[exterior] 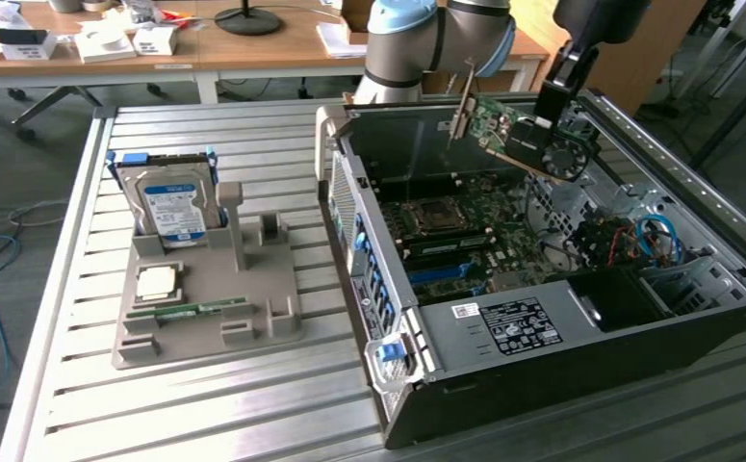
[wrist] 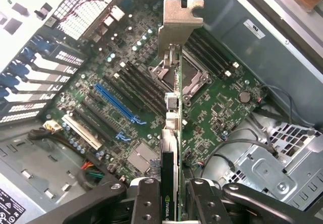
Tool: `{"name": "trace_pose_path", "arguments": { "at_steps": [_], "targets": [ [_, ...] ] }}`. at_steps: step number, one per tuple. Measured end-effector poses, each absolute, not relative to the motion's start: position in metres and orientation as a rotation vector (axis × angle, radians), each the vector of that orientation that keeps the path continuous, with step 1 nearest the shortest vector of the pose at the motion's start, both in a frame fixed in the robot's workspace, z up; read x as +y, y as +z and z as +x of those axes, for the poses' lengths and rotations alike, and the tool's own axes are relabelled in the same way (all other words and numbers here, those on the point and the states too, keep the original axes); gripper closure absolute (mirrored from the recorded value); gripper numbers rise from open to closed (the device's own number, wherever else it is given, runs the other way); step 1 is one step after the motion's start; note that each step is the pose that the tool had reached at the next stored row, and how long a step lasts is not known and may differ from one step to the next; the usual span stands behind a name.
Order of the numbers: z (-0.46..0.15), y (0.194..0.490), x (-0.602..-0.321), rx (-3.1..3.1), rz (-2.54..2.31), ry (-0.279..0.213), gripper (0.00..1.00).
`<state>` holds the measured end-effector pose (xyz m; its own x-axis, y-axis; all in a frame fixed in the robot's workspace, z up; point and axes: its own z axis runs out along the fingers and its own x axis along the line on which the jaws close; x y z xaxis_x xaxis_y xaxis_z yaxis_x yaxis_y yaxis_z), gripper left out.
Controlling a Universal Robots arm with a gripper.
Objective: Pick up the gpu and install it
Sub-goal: 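Insert the gpu into the slot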
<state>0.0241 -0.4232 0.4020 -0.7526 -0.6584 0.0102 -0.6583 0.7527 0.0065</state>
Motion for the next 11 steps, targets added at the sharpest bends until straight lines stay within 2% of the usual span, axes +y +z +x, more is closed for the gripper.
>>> {"name": "trace_pose_path", "arguments": {
  "at_steps": [11],
  "targets": [
    [0.0241,0.4019,-0.4232,-2.918,1.130,-0.002,0.74]
  ]
}}
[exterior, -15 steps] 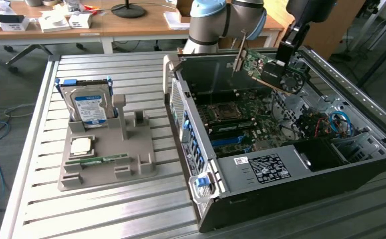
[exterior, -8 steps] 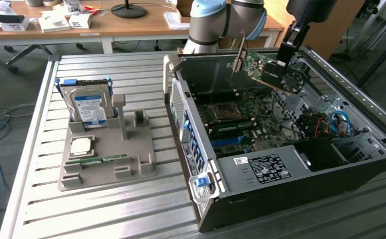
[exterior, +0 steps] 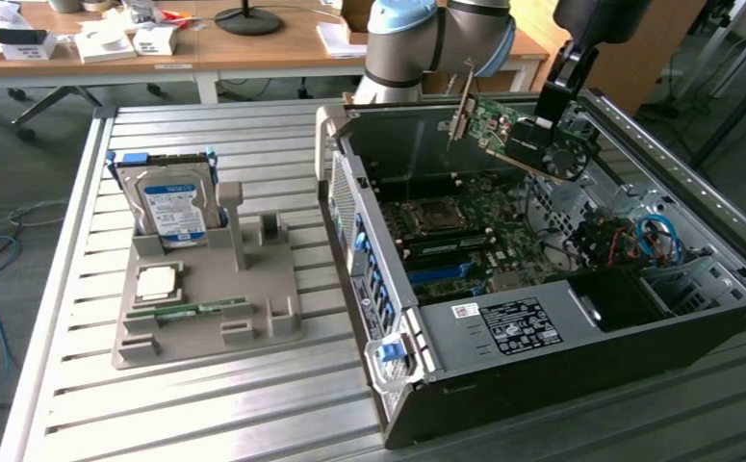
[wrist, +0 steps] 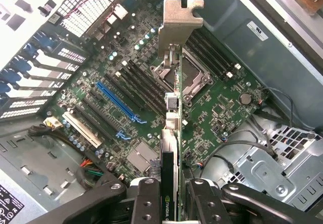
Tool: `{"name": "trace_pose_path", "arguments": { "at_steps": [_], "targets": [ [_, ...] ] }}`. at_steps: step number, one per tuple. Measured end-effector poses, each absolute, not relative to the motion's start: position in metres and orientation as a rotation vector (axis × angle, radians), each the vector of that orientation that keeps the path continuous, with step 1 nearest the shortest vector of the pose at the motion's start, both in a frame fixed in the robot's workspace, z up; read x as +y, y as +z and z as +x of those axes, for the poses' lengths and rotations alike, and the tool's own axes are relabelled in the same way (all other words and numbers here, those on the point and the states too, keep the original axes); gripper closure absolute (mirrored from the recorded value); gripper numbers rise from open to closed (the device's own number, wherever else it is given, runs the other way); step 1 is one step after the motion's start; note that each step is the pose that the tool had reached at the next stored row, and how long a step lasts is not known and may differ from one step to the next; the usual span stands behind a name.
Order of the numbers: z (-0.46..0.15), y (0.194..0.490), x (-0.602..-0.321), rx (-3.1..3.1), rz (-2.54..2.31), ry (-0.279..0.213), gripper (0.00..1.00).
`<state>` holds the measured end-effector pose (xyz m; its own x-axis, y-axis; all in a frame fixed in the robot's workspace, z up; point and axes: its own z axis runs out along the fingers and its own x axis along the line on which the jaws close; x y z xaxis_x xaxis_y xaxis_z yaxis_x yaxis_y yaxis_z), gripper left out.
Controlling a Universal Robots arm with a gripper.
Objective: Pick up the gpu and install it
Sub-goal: 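Insert the gpu into the slot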
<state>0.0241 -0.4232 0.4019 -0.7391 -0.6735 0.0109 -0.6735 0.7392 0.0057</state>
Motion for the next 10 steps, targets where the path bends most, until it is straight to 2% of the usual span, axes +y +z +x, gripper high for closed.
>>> {"name": "trace_pose_path", "arguments": {
  "at_steps": [10],
  "targets": [
    [0.0241,0.4019,-0.4232,-2.912,1.146,-0.002,0.74]
  ]
}}
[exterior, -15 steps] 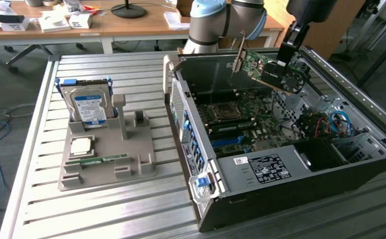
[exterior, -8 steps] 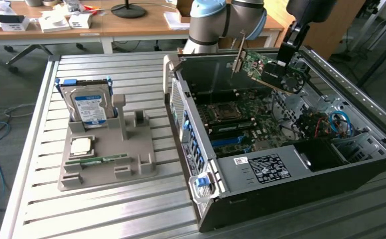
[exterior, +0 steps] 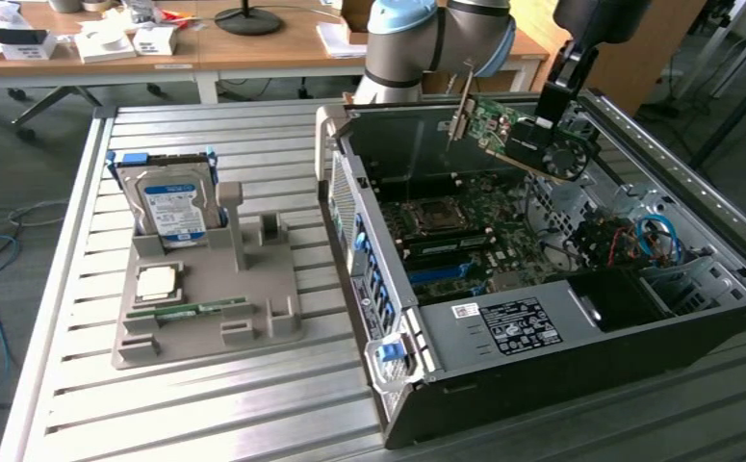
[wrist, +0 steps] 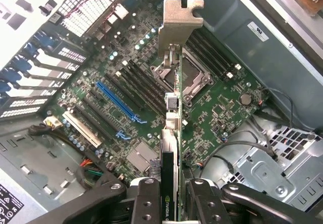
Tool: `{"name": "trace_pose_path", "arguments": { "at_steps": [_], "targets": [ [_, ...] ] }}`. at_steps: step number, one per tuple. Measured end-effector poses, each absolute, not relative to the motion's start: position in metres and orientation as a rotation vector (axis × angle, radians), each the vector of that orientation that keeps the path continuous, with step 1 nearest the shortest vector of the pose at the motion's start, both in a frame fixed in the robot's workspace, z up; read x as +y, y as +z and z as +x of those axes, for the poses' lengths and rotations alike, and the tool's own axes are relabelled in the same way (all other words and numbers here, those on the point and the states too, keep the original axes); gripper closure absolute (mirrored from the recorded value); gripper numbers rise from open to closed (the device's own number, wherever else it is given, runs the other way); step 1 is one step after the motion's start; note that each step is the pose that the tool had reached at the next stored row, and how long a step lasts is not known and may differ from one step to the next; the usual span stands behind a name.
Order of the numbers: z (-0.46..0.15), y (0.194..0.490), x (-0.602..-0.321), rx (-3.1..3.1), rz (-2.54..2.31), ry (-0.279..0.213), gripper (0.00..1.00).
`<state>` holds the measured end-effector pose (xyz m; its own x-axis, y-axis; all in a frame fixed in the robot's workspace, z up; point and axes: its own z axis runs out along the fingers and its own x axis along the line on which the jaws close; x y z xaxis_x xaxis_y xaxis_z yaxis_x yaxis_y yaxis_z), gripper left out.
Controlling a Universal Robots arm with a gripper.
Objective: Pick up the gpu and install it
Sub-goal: 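Insert the gpu into the slot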
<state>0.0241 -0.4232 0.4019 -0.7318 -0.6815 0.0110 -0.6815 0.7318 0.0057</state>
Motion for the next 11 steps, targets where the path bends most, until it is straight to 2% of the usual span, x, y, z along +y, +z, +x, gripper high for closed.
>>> {"name": "trace_pose_path", "arguments": {
  "at_steps": [11],
  "targets": [
    [0.0241,0.4019,-0.4232,-2.833,1.326,0.005,0.74]
  ]
}}
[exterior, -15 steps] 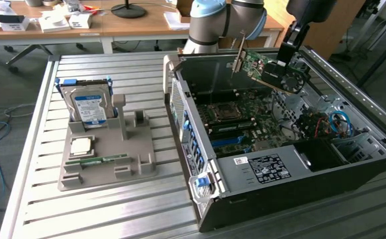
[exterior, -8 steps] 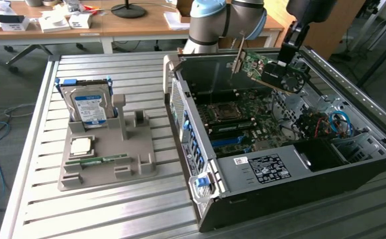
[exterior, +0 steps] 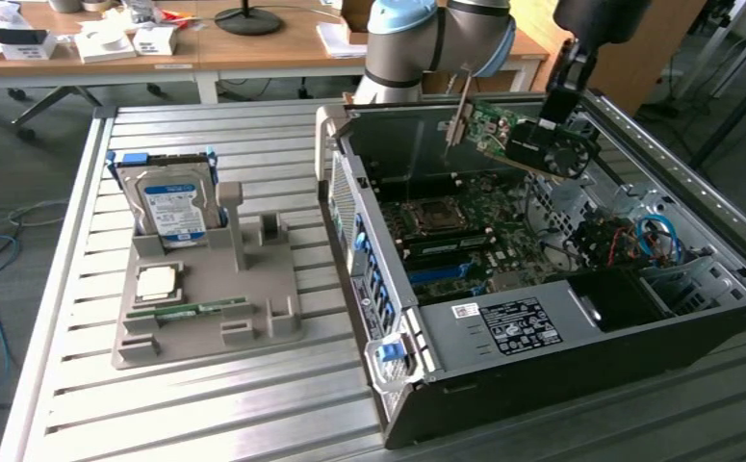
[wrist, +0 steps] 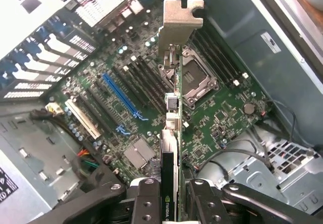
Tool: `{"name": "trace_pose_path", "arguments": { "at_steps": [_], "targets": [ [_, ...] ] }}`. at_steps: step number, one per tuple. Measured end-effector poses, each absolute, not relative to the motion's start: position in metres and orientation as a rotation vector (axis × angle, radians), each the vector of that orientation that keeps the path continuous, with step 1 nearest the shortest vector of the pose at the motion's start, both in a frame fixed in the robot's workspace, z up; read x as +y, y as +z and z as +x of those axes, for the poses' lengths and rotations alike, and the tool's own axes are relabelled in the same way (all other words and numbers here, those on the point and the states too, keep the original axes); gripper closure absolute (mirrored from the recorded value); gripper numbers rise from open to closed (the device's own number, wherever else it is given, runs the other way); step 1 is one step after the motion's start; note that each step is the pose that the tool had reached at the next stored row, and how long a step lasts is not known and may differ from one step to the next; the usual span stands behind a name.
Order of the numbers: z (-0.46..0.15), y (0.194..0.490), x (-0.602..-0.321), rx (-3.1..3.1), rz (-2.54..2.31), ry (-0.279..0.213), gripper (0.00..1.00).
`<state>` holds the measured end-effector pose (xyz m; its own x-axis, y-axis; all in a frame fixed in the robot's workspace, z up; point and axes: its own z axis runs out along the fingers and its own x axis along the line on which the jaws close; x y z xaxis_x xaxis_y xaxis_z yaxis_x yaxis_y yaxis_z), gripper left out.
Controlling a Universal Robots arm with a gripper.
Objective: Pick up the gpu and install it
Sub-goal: 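Insert the gpu into the slot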
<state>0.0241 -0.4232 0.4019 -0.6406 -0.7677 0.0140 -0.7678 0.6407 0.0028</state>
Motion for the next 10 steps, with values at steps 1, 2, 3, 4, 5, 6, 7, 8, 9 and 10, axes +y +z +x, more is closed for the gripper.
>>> {"name": "trace_pose_path", "arguments": {
  "at_steps": [1,2,3,4,5,6,7,8,9,10],
  "targets": [
    [0.0241,0.4019,-0.4232,-2.825,1.341,0.007,0.74],
    [0.0241,0.4019,-0.4232,-2.818,1.356,0.008,0.74],
    [0.0241,0.4019,-0.4232,-2.810,1.371,0.010,0.74],
    [0.0240,0.4019,-0.4232,-2.803,1.385,0.011,0.74],
    [0.0240,0.4019,-0.4232,-2.795,1.399,0.013,0.74],
    [0.0240,0.4019,-0.4232,-2.787,1.413,0.015,0.74],
    [0.0240,0.4019,-0.4232,-2.780,1.427,0.016,0.74],
    [0.0239,0.4019,-0.4232,-2.773,1.440,0.018,0.74],
    [0.0239,0.4019,-0.4232,-2.765,1.453,0.020,0.74],
    [0.0238,0.4019,-0.4232,-2.758,1.465,0.022,0.74]
  ]
}}
